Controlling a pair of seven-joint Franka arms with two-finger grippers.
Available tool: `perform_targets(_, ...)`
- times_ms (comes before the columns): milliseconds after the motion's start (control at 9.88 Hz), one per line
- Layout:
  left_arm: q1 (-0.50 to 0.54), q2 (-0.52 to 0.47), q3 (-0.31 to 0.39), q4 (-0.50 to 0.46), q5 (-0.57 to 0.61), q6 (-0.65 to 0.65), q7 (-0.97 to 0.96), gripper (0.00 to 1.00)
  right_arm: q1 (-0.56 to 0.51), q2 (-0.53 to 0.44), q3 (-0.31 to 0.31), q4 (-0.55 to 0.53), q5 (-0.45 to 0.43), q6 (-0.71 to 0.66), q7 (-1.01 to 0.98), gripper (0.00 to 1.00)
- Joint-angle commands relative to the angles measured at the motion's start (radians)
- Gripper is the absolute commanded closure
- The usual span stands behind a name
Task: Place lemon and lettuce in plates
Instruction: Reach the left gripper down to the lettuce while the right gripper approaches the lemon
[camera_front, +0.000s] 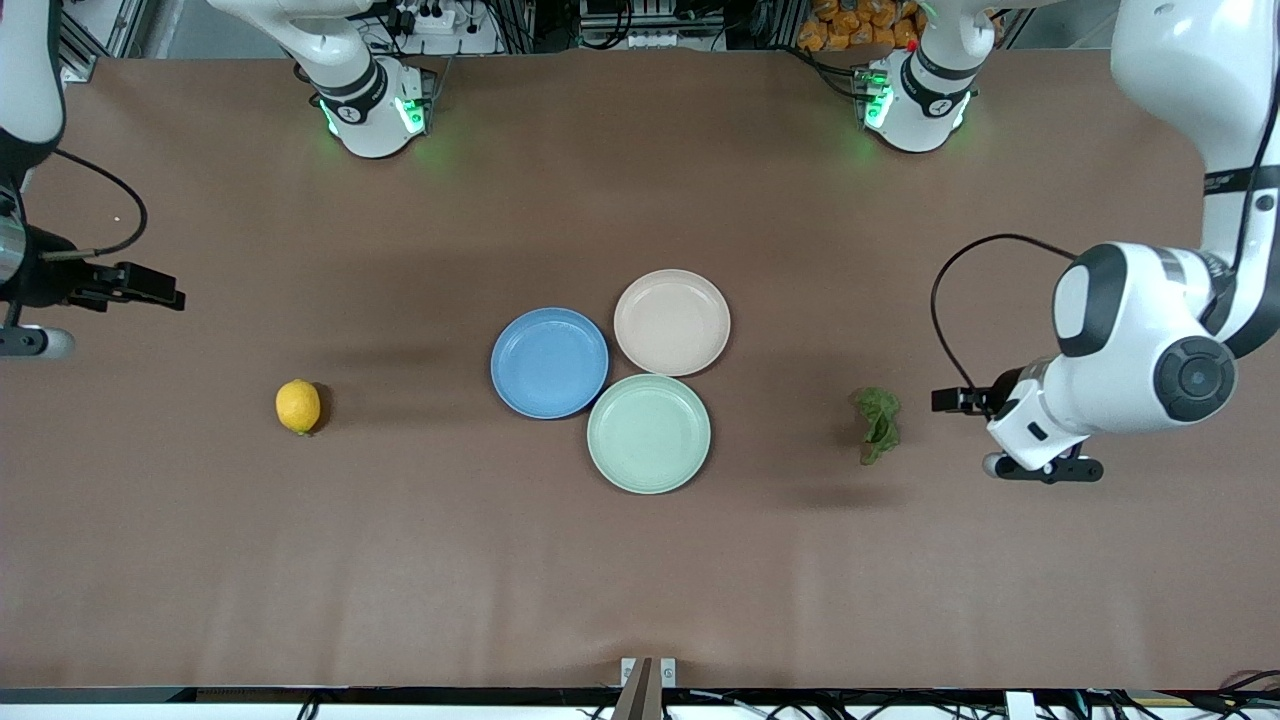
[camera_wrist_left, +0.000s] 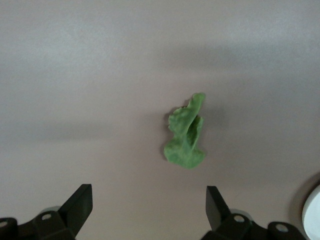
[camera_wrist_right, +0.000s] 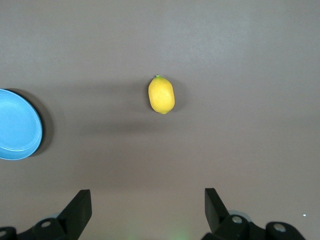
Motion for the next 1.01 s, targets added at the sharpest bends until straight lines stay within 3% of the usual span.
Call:
perform_targets(0,-0.020,0.065,-0.003,0.009,0.004,0.100,-0.055,0.00,-0.013,0.034,0.011,0.003,0.006,0.018,0.002,0.00)
perform_targets(405,-0.061,0.122,-0.005,-0.047,0.004,0.285,-0.100,0.00,-0.010,0.086,0.011,-0.005,0.006,0.061,0.000,0.00)
perform_targets(911,-0.069,0.177,-0.002,-0.110,0.012,0.308,-0.133,0.00,-0.012,0.077,0.014,-0.193,0.008,0.284,0.000,0.00)
